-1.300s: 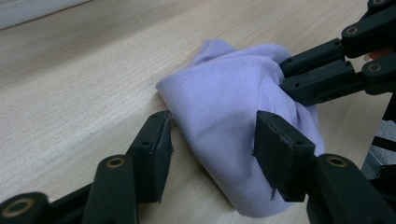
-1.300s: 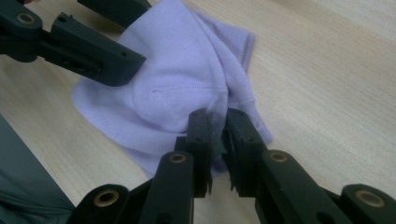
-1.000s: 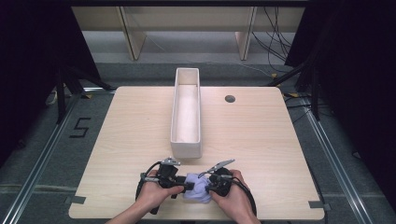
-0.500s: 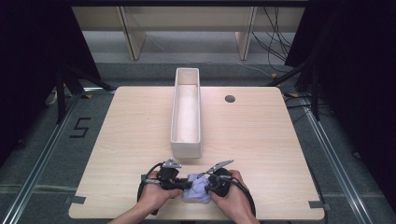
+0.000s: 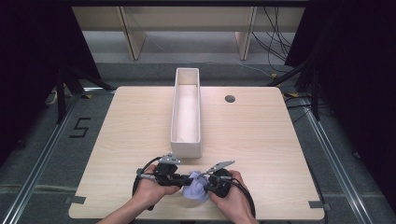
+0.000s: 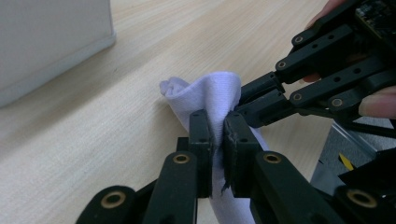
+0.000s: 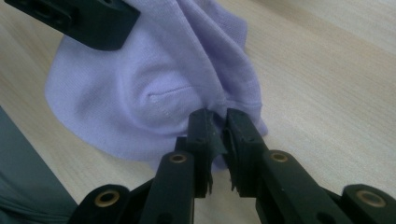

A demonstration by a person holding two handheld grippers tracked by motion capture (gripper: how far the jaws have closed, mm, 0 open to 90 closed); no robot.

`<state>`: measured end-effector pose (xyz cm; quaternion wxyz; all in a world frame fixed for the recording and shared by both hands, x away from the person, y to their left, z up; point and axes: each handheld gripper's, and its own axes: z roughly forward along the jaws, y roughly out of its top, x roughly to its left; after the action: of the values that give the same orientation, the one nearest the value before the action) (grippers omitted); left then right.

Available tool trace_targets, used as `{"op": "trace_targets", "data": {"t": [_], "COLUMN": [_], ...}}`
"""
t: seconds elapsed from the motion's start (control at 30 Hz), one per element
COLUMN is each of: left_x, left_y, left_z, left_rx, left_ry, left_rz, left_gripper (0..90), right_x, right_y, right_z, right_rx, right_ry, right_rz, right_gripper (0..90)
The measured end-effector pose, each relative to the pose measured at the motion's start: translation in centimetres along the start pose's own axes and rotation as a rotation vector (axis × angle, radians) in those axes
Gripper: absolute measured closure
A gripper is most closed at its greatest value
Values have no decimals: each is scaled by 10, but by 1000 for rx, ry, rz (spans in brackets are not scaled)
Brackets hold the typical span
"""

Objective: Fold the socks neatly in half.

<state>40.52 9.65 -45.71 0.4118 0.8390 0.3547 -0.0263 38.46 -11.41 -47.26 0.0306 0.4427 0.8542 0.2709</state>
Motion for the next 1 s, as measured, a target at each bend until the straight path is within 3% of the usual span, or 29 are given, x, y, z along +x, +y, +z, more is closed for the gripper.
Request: {"op": "trace_targets", "data": {"t": [0.03,0.1,0.13,0.23,0.3,0.43,0.47,0.53,0.57,0.67,0.73,0.87,0.93,1.0], "left_x": [0,-2,-2,-4,-5,-8,-8,-12,-13,-15,-16,-14,-13,-11], "left_y": [2,6,8,12,14,18,20,20,20,21,22,22,22,24], "left_z": [-1,-4,-5,-8,-9,-12,-11,-13,-14,-15,-15,-16,-18,-21], "left_rx": [11,21,29,59,74,90,74,87,90,90,91,87,91,101], "left_ry": [0,9,10,25,27,26,15,15,14,1,0,10,20,25], "left_rz": [18,43,61,109,131,170,204,186,194,200,207,225,257,296], "left_gripper": [826,825,826,826,826,827,827,827,827,828,828,829,829,831], "right_x": [2,1,4,12,15,26,28,30,27,29,26,24,24,22], "right_y": [0,2,2,7,8,10,10,9,9,9,9,9,8,7], "right_z": [-2,-5,-10,-26,-29,-27,-22,-15,-10,-7,-4,-5,-9,-12], "right_rx": [0,-26,-18,-97,-104,-84,-65,-32,-58,-28,-60,-70,-74,-107], "right_ry": [-1,1,-5,-6,0,83,89,91,98,104,113,118,116,119], "right_rz": [16,-22,8,-36,-37,-60,-63,-35,-75,-11,-47,-51,-38,-63], "right_gripper": [793,789,789,804,809,824,825,825,826,828,827,818,805,789]}}
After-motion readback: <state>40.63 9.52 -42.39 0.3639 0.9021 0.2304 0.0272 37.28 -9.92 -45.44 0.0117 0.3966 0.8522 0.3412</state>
